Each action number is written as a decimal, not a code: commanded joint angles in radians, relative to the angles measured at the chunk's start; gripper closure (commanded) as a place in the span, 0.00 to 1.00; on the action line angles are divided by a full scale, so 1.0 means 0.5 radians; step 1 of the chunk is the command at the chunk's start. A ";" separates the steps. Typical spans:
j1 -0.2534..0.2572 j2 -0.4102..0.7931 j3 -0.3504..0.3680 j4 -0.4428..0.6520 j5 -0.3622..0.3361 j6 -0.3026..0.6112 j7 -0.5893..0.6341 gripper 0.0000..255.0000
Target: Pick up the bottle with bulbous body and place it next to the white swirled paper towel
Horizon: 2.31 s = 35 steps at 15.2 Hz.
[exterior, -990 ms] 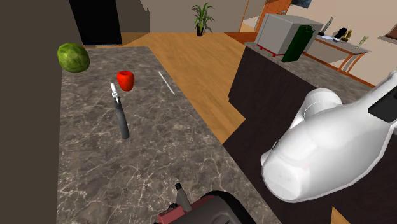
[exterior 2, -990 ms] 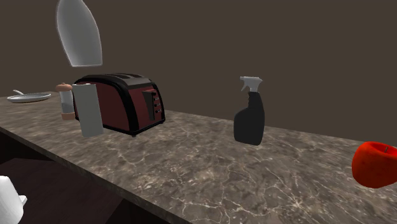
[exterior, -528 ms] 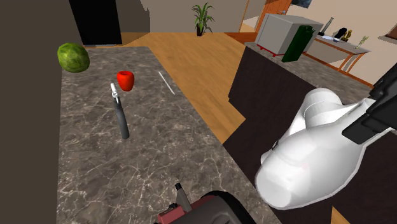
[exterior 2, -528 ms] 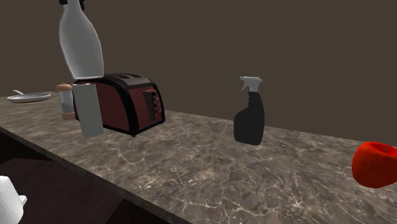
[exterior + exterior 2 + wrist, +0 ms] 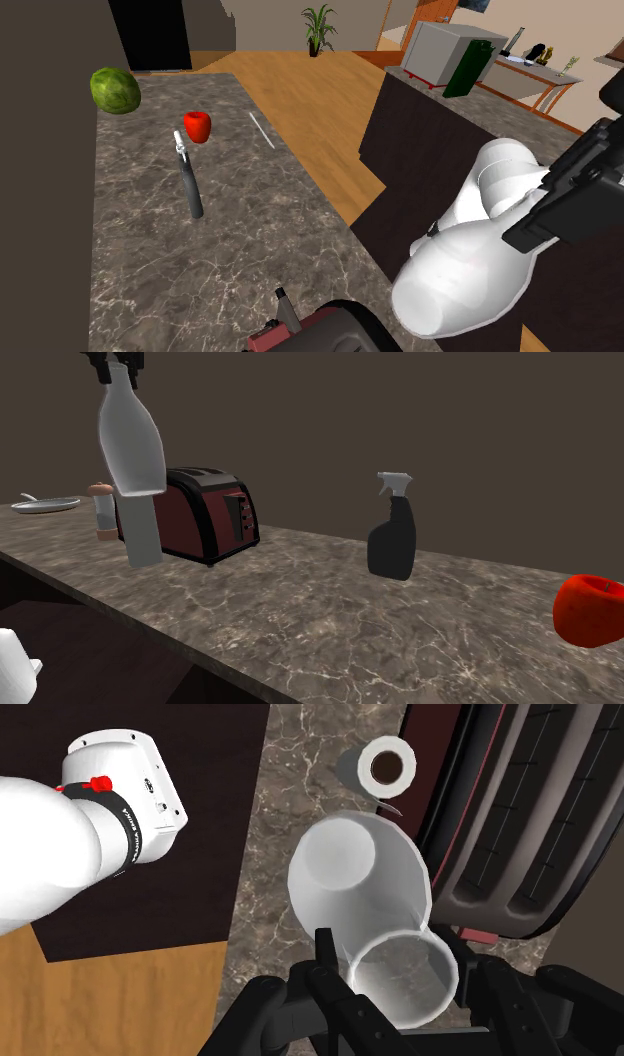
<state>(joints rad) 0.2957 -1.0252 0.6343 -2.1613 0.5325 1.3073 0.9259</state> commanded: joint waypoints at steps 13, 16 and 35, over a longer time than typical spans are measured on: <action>0.082 -0.173 0.142 -0.416 0.148 0.257 -0.038 1.00; 0.099 -0.201 0.180 -0.498 0.186 0.313 -0.046 1.00; 0.201 -0.296 0.502 -0.946 0.484 0.687 -0.088 1.00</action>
<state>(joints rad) 0.3904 -1.1693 0.8733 -2.6179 0.7622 1.6381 0.8826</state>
